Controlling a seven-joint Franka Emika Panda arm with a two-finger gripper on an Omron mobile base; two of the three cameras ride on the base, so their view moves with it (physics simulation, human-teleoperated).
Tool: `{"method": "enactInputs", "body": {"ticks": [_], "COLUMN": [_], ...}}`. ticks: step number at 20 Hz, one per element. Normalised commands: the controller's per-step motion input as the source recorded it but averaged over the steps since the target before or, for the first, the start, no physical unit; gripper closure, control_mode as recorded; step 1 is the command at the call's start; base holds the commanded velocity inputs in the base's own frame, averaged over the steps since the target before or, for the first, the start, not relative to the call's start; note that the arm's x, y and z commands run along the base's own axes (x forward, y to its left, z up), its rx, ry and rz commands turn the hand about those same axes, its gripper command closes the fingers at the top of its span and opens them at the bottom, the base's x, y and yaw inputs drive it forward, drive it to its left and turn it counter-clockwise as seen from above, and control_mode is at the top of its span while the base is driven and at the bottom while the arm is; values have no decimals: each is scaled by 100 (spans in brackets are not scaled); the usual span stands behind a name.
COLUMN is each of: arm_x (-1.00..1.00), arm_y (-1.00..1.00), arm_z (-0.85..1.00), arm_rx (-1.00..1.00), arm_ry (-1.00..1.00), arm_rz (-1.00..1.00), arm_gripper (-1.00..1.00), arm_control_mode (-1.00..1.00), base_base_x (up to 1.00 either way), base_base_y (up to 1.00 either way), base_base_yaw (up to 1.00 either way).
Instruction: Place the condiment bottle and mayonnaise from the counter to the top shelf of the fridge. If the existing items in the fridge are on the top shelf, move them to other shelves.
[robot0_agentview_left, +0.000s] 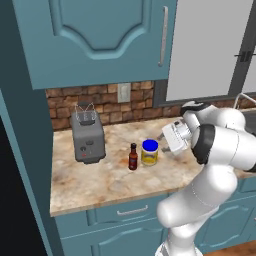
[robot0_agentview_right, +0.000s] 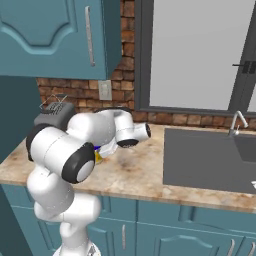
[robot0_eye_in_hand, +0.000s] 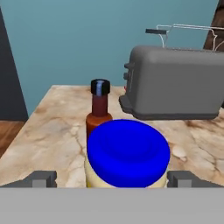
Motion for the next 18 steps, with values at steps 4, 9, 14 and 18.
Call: {"method": "enactInputs", "body": {"ticks": [4, 9, 14, 18], "arm_x": [-1, 0, -2, 6], "arm_y": [8, 17, 13, 1], "arm_z": [0, 0, 0, 0], "arm_rx": [3, 0, 0, 0], "arm_ry": [0, 3, 12, 4], "arm_rz": [0, 0, 0, 0], "arm_gripper": [-100, -100, -100, -100], "arm_control_mode": [-100, -100, -100, -100], "base_base_x": [0, 0, 0, 0], "base_base_y": [0, 0, 0, 0], "base_base_yaw": [0, 0, 0, 0]}}
